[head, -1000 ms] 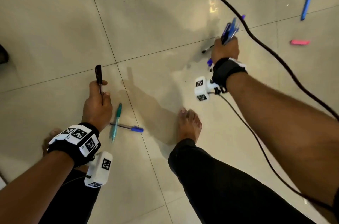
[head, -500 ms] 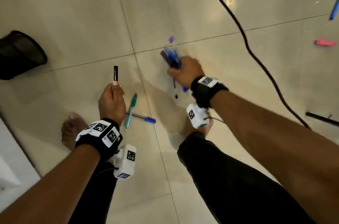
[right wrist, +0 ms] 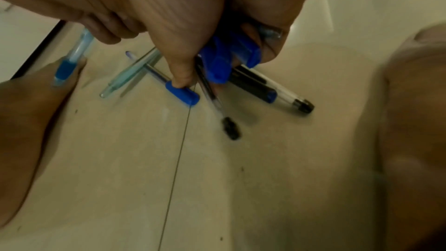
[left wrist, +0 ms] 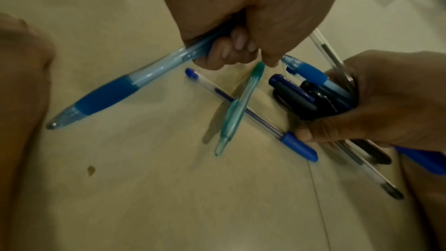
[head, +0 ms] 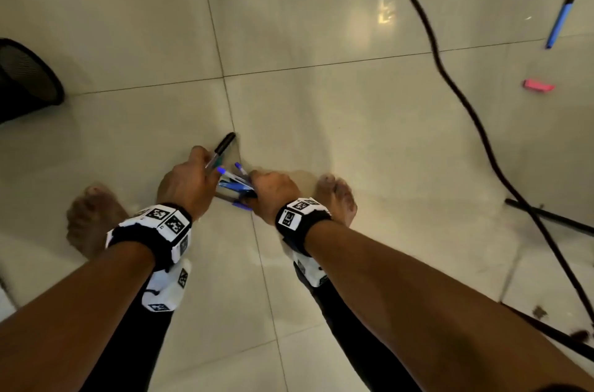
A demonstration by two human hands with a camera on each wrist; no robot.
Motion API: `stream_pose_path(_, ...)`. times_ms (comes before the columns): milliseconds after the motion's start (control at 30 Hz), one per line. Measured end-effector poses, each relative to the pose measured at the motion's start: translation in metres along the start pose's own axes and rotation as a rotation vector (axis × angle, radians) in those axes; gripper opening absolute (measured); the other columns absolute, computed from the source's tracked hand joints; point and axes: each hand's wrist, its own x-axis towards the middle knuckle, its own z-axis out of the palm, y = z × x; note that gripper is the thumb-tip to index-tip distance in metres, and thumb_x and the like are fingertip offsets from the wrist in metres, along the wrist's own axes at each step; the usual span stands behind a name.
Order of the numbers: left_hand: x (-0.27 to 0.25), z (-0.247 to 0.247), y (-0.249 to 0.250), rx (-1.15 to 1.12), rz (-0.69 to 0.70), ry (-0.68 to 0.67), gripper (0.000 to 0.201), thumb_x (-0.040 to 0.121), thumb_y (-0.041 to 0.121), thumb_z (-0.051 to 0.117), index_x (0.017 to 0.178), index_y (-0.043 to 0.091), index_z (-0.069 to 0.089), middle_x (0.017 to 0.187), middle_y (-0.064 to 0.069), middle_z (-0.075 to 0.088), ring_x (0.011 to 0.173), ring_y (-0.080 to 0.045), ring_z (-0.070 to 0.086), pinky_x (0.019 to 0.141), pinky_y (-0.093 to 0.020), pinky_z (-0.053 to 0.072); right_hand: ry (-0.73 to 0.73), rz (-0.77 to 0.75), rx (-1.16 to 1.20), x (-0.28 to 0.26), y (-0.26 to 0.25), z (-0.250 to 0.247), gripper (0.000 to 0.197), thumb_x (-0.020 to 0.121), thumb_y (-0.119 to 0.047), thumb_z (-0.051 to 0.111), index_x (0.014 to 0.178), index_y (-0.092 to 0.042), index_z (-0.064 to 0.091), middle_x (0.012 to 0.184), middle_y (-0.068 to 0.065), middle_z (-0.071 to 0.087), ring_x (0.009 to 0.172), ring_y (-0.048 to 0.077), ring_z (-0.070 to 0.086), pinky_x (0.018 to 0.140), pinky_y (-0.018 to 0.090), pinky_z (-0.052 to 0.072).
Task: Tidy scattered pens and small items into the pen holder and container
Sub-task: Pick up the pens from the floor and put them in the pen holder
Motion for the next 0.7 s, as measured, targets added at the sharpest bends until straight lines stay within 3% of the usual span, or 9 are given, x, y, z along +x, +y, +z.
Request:
stream_pose_path(100,0.009,-0.007,-0.001,0.05,-0.025,-0.038,0.039,0.088,0.044,0.063,0.11,0.015,0.05,0.095,-0.021,0.064,0.087,-0.04,0.061,0.073,-0.039,0.045,-0.024,0.004,-0.027,0.004,0.004,-0.004,0.028,0.09,-0.032,0.059,0.112,-0.015,0.058,0.106,0.013,0.067,0.096,0.036,0.063,0.075,0.034,0.048)
stream_pose_path(267,0.015,-0.017,0.004,0.3,0.069,-0.161,0.045,0.078,0.059,0.065,0.097,0.021,0.051,0.083,-0.009,0.061,0.072,-0.03,0.056,0.064,-0.032,0.045,-0.083,-0.037,-0.06,0.002,0.008,-0.01,0.022,0.086,-0.031,0.06,0.104,-0.019,0.06,0.095,0.01,0.068,0.085,0.033,0.064,0.063,0.029,0.043)
stream_pose_path(467,0.008,-0.005,0.007,0.473,0.188,-0.126,0.025,0.089,0.038,0.058,0.096,0.015,0.05,0.088,-0.013,0.063,0.08,-0.037,0.062,0.061,-0.033,0.042,-0.051,-0.175,-0.131,-0.013,0.005,0.009,0.032,0.087,-0.034,0.063,0.114,-0.018,0.056,0.101,0.012,0.068,0.09,0.036,0.064,0.066,0.032,0.042)
stream_pose_path(633,0.015,-0.009,-0.009,0.271,0.242,-0.104,0.017,0.093,0.03,0.051,0.092,0.014,0.051,0.091,-0.012,0.056,0.082,-0.039,0.059,0.066,-0.04,0.045,0.026,-0.135,-0.075,-0.011,-0.016,0.022,0.034,0.09,-0.028,0.061,0.12,-0.018,0.051,0.1,0.012,0.069,0.088,0.037,0.064,0.068,0.037,0.048)
stream_pose_path(700,0.019,-0.016,-0.021,0.183,0.219,-0.022,0.016,0.094,0.028,0.05,0.09,0.012,0.05,0.092,-0.016,0.055,0.084,-0.04,0.057,0.069,-0.043,0.045,0.05,-0.104,-0.048,-0.006,-0.022,0.022,0.036,0.089,-0.025,0.06,0.123,-0.018,0.05,0.099,0.013,0.069,0.087,0.038,0.064,0.068,0.038,0.049)
